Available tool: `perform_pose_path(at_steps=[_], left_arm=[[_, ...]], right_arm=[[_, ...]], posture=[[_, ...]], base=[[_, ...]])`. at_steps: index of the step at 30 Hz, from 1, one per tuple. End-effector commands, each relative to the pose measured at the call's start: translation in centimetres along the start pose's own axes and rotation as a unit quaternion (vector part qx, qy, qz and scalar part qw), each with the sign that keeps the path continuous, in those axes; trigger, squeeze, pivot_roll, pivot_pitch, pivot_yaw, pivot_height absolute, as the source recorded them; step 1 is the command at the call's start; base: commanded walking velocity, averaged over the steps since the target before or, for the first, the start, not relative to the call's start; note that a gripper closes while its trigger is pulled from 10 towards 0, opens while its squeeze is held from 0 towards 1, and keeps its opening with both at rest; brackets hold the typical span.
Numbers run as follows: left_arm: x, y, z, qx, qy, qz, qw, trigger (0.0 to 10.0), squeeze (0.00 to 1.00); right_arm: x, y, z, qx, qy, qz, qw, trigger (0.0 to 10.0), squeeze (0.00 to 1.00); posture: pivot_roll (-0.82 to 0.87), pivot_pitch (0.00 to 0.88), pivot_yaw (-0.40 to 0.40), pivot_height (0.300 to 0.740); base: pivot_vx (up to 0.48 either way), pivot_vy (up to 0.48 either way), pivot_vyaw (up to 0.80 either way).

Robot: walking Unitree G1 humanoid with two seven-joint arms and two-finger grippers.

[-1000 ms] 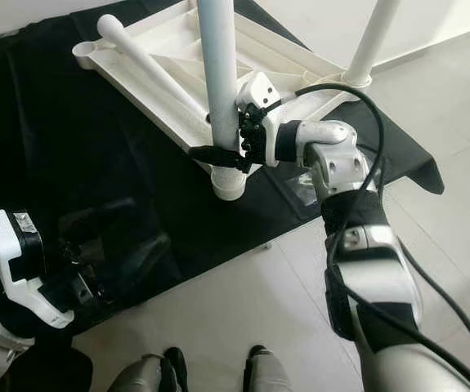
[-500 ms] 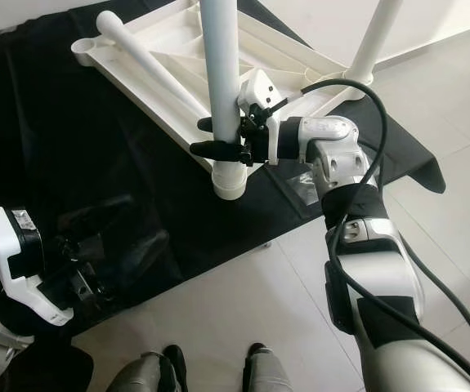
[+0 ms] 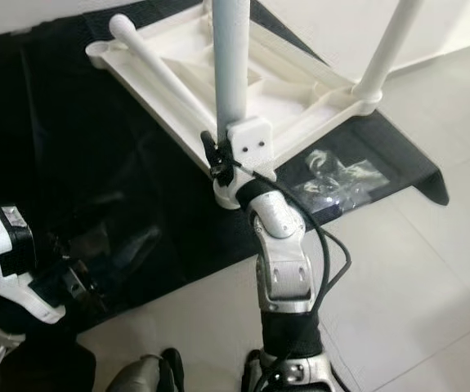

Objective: Building children table

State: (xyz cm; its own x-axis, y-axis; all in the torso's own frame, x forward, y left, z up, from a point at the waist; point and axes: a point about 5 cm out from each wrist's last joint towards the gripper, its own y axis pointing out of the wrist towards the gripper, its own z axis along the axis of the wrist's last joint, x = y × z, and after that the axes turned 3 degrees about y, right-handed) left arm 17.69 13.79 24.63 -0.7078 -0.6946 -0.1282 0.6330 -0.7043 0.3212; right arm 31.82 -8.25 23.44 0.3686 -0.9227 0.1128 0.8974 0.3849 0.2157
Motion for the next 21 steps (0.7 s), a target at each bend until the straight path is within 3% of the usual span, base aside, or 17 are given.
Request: perform_pose_path(at_steps=[1,2,8,9,10,11,13,16,17,18,19,21], left_arm=[[0.1,-0.1,-0.1,-0.008,-0.002,-0.01,1.0,10.0,0.0],[0.0,-0.1,0.0,-0.006,0.001,-0.007,1.0,10.0,0.0],[0.0,-0.2,-0.1,-0.006,0.0,-0.006,1.0,10.0,0.0],[0.0,-0.2,-0.1,-0.006,-0.001,-0.005,1.0,10.0,0.0],[0.0,-0.2,-0.1,-0.006,-0.001,-0.005,1.0,10.0,0.0],[0.0,-0.2,-0.2,-0.006,0.0,-0.004,1.0,10.0,0.0],[0.0,0.0,-0.2,-0.005,-0.001,-0.003,1.0,10.0,0.0],[0.0,0.0,-0.2,-0.005,0.0,-0.003,1.0,10.0,0.0],[0.1,0.0,-0.2,-0.005,0.0,-0.003,1.0,10.0,0.0],[0.1,0.0,-0.2,-0.005,0.0,-0.003,1.0,10.0,0.0],[0.1,-0.1,-0.2,-0.006,0.0,-0.004,1.0,10.0,0.0],[0.1,-0.1,-0.2,-0.006,0.0,-0.004,1.0,10.0,0.0]], right_arm=[[-1.0,-0.1,-3.3,-0.079,0.022,0.012,0.997,0.6,0.0],[-1.4,0.6,-2.9,-0.071,0.03,0.035,0.996,10.0,0.0],[-1.4,0.8,-2.6,-0.066,0.03,0.048,0.996,10.0,0.0],[-1.3,1.0,-1.8,-0.052,0.027,0.071,0.996,10.0,0.78],[-1.3,1.0,-1.8,-0.052,0.027,0.071,0.996,10.0,0.78],[-0.7,1.6,-0.8,-0.034,0.024,0.105,0.994,10.0,1.0],[0.3,2.4,1.3,-0.004,0.015,0.188,0.982,10.0,1.0],[0.4,2.3,2.0,0.003,0.01,0.214,0.977,10.0,1.0],[0.7,2.4,2.4,0.004,-0.008,0.251,0.968,10.0,0.94],[0.7,2.4,2.4,0.004,-0.008,0.251,0.968,10.0,0.94],[1.0,2.4,2.6,0.003,-0.02,0.294,0.955,10.0,0.0],[1.0,2.4,2.6,0.003,-0.02,0.294,0.955,10.0,0.0]], posture=[[0.0,0.289,0.029,0.74],[0.0,0.286,0.029,0.74],[0.0,0.286,0.029,0.74],[0.01,0.283,0.029,0.74],[0.01,0.283,0.029,0.74],[0.03,0.279,0.037,0.74],[0.03,0.275,0.037,0.74],[0.03,0.275,0.037,0.74],[0.04,0.273,0.034,0.74],[0.04,0.273,0.034,0.74],[0.04,0.271,0.032,0.74],[0.04,0.271,0.032,0.74]], base=[[0.0,0.0,0.0],[0.0,0.0,0.0],[0.0,0.0,0.0],[0.0,0.0,0.0],[0.0,0.0,0.0],[0.0,0.0,0.0],[0.0,0.0,0.0],[0.0,0.0,0.0],[0.0,0.0,0.0],[0.0,0.0,0.0],[0.0,0.0,0.0],[0.0,0.0,0.0]])
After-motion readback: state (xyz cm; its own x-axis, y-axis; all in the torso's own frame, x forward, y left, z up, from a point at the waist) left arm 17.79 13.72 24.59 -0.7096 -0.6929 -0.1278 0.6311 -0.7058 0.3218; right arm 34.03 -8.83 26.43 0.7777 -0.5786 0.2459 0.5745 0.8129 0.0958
